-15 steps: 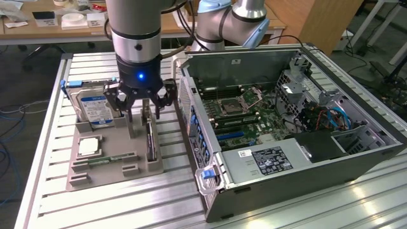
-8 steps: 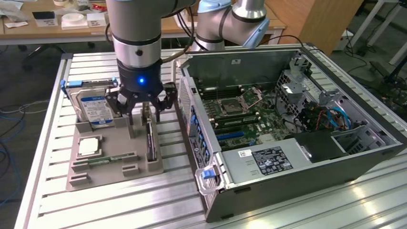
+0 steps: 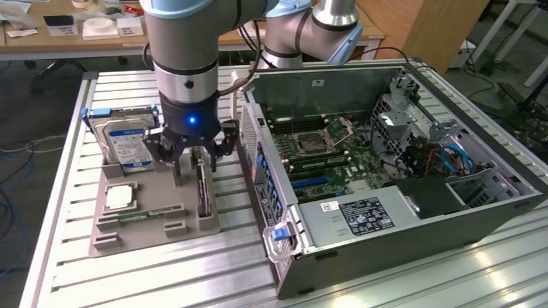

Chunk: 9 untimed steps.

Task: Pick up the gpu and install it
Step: 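Pick up the gpu and move the gpu toward the slot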

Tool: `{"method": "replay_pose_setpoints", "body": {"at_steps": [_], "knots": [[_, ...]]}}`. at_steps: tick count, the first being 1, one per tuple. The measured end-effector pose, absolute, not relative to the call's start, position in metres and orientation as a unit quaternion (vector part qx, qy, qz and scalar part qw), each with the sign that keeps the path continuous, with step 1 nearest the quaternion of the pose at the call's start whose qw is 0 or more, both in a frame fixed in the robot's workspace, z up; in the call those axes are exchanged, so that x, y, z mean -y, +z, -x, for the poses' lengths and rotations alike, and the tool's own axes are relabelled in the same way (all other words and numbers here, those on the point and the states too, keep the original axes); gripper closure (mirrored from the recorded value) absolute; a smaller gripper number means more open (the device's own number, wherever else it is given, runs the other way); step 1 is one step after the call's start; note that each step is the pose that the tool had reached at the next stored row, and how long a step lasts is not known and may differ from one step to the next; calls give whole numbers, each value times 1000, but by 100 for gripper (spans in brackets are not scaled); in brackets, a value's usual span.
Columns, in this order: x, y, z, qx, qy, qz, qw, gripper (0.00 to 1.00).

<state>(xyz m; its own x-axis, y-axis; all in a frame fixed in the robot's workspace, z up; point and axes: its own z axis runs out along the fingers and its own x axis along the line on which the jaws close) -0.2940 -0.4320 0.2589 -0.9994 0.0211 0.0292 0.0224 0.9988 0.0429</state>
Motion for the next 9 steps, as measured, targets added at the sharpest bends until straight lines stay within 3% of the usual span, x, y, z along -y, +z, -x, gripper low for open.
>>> {"method": "replay_pose_setpoints", "body": {"at_steps": [9], "knots": [[432,243,291,999,-21,20,14,35]]}}
